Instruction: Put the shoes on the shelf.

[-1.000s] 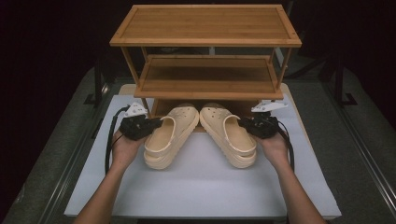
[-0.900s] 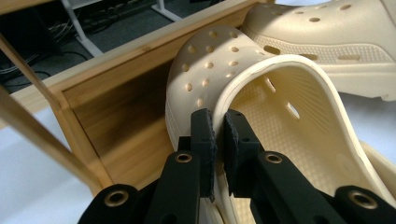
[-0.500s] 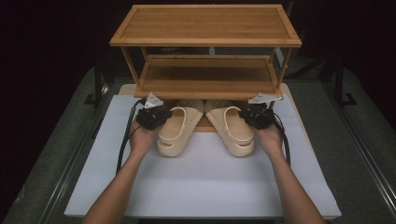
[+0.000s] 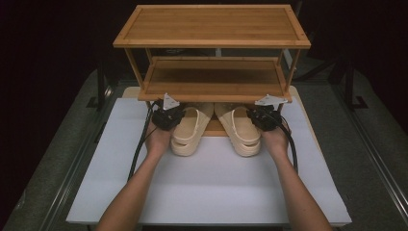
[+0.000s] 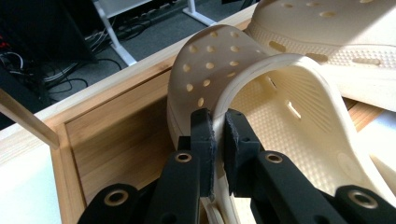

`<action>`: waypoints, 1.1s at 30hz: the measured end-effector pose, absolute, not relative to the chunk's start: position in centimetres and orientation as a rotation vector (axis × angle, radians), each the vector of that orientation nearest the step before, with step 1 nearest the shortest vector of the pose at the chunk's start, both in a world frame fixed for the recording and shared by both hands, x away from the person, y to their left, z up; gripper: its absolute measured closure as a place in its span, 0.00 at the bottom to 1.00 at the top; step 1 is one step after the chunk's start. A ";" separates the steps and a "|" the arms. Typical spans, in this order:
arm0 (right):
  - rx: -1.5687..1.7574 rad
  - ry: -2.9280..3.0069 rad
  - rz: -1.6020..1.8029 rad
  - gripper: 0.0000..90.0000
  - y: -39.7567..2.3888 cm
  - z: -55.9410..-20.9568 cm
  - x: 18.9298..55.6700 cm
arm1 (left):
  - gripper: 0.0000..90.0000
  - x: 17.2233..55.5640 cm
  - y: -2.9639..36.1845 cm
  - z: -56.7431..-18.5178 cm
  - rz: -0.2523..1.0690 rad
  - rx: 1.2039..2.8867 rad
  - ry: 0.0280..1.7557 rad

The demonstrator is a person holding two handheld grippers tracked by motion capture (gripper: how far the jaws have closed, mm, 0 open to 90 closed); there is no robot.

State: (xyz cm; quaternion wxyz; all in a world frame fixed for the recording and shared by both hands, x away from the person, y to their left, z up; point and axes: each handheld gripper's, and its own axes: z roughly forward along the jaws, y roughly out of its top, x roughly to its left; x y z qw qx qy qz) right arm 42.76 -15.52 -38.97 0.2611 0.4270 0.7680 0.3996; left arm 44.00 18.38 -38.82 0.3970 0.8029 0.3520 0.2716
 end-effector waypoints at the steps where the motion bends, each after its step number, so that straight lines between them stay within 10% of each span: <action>1: 1.157 2.081 1.079 0.93 -15.4 -39.0 42.8 | 0.92 44.0 18.3 -38.8 0.694 2.036 0.889; 11: 1.163 2.080 1.065 0.88 -15.0 -39.6 42.9 | 0.84 44.2 18.2 -39.1 0.654 2.039 0.889; 33: 1.191 2.198 1.224 0.39 -16.5 -37.0 39.5 | 0.33 40.5 22.3 -35.6 0.406 2.036 0.833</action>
